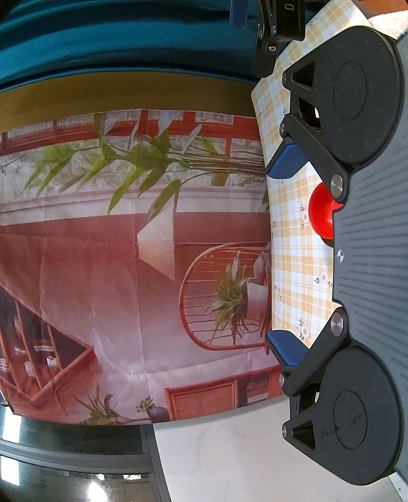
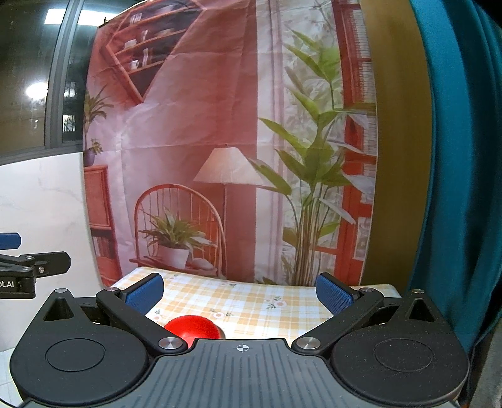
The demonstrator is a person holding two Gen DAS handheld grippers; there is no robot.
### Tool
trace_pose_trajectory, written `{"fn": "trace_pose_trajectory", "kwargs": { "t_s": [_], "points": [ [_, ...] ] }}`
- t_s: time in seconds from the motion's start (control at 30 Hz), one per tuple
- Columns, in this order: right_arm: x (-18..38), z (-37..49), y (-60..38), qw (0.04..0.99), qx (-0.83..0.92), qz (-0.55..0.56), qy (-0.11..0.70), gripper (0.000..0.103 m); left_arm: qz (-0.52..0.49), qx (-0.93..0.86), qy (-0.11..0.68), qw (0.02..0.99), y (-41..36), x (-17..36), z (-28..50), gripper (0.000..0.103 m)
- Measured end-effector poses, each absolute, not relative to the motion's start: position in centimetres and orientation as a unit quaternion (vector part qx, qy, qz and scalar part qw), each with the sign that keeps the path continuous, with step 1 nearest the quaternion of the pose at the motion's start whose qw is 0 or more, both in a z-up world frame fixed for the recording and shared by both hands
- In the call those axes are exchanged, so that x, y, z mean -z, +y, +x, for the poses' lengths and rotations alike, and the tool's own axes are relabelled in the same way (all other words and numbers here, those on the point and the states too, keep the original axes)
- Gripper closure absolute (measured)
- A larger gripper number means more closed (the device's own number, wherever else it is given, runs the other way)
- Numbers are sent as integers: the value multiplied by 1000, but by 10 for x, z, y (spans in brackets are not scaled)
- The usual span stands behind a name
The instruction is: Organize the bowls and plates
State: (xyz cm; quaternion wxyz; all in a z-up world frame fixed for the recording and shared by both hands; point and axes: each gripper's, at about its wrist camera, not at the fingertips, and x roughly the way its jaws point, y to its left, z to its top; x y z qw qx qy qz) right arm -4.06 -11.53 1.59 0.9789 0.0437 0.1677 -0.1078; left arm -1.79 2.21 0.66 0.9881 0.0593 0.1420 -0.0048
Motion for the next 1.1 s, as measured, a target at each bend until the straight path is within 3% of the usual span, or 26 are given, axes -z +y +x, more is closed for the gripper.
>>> {"fn": "trace_pose_trajectory", "kwargs": {
  "t_s": [1.1],
  "points": [
    [-13,-38,-121,977,119,42,170,0,61,15,145,987,24,-6,-17,0]
  ]
}}
